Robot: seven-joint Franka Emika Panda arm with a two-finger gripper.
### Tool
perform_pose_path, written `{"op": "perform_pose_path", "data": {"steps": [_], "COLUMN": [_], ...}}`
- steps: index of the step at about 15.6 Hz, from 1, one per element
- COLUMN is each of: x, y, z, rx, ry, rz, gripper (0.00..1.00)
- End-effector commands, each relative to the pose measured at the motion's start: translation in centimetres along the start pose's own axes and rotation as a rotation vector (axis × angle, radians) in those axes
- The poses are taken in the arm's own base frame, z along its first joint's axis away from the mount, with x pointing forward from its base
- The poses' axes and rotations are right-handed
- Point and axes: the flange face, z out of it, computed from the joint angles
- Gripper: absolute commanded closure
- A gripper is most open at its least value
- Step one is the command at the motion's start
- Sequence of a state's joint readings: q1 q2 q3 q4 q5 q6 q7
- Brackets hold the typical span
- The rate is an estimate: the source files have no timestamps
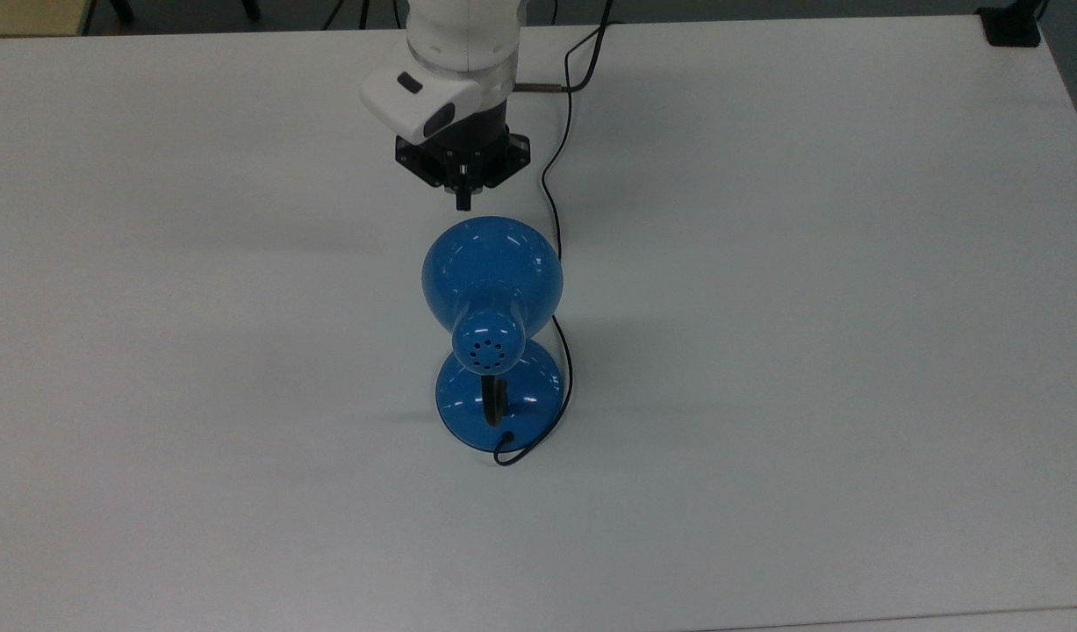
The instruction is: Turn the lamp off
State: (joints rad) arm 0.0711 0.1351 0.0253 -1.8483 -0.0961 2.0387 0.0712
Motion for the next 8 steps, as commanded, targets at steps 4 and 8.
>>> {"op": "perform_pose_path", "data": {"steps": [4, 8], "x": [-1.2, -2.2], "y": [0.3, 0.8], "z": [-7.9, -11.2], "rx": [-0.018, -0.018], "ry": [-0.054, -0.081], "rz": [0.012, -0.05], "gripper": [1.0, 1.0]}}
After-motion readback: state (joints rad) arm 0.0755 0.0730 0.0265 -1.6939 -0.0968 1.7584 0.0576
